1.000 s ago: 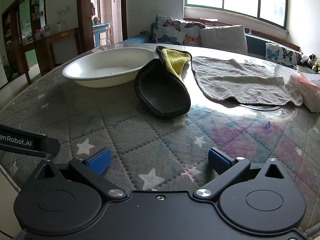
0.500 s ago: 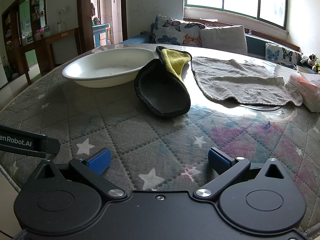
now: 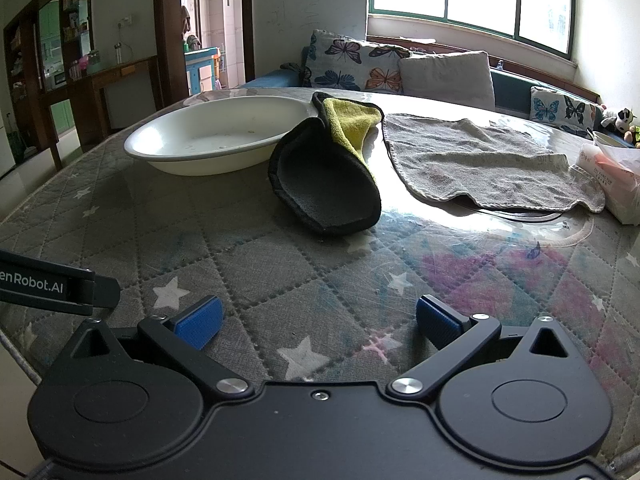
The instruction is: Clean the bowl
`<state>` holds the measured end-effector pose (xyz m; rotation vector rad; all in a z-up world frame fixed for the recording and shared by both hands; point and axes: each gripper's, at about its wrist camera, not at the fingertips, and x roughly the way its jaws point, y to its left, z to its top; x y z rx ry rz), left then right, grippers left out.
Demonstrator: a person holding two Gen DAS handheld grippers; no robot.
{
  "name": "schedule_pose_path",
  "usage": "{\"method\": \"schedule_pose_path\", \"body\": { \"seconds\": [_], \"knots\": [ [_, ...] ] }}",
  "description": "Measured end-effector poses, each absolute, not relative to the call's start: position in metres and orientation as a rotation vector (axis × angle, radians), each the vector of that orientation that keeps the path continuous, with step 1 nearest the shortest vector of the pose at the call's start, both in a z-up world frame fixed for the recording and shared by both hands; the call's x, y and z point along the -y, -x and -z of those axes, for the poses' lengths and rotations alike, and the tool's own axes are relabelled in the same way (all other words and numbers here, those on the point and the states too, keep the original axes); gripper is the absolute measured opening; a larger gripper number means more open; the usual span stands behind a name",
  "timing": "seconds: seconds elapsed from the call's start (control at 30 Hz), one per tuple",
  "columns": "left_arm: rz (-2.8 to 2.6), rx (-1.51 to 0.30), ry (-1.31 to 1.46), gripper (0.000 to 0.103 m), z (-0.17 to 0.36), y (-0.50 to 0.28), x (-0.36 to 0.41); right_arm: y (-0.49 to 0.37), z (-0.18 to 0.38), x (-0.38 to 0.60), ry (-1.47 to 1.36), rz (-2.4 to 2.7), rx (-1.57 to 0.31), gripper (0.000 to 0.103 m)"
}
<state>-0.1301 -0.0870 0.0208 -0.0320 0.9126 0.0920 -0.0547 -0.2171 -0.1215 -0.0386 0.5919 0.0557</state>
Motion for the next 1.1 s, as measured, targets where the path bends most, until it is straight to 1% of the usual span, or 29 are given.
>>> {"method": "schedule_pose_path", "body": {
  "seconds": [1.1],
  "knots": [
    [-0.092, -0.911, 0.034, 0.102, -0.0207, 0.1307, 0.0868, 0.0546, 0.1213, 0.2168, 0.039, -0.054, -0.591, 0.103]
  ]
}}
